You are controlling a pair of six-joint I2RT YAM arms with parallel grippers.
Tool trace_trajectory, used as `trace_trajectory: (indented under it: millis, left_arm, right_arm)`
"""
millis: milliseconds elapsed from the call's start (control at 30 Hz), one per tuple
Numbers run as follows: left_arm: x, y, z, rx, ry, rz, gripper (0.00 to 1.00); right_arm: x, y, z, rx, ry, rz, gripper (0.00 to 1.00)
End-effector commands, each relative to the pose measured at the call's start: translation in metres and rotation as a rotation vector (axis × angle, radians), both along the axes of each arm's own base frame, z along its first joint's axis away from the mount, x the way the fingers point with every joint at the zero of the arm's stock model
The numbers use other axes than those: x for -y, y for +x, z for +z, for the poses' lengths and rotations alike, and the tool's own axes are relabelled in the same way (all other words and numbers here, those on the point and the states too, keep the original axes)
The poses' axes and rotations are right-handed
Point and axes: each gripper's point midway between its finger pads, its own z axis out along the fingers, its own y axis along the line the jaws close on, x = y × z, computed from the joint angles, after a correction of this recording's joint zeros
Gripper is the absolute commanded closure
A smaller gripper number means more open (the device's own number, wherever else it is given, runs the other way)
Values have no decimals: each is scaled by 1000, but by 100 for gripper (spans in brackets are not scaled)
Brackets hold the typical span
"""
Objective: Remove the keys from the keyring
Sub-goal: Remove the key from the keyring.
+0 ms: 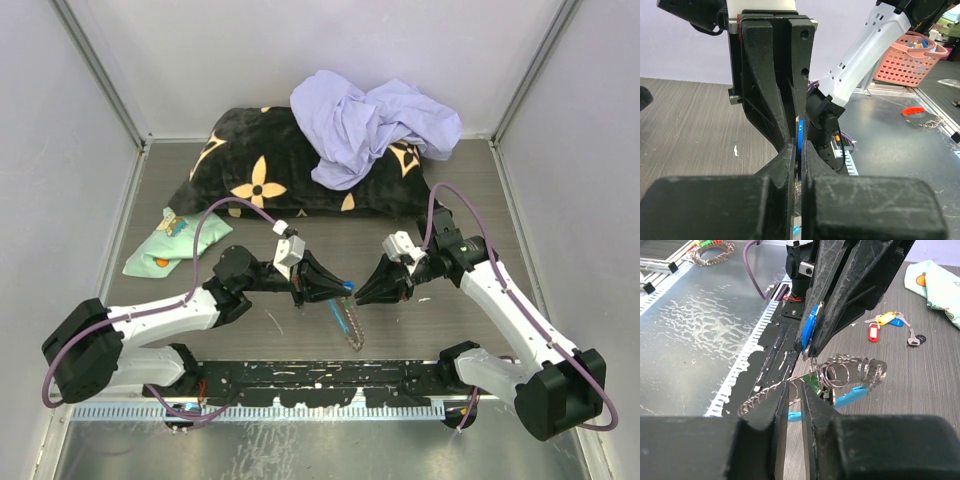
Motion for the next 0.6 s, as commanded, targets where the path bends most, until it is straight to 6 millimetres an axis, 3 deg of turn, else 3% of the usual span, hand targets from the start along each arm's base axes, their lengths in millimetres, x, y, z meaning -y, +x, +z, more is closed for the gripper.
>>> trace_trajectory:
  millis: [0,567]
  left_arm:
    - [-1,2,50,104,-147,12,100]
    - [3,4,56,75,-184,12,100]
  right_arm:
    - [-3,1,1,-4,10,13,79]
    - [-8,14,-5,-31,-27,-22,78]
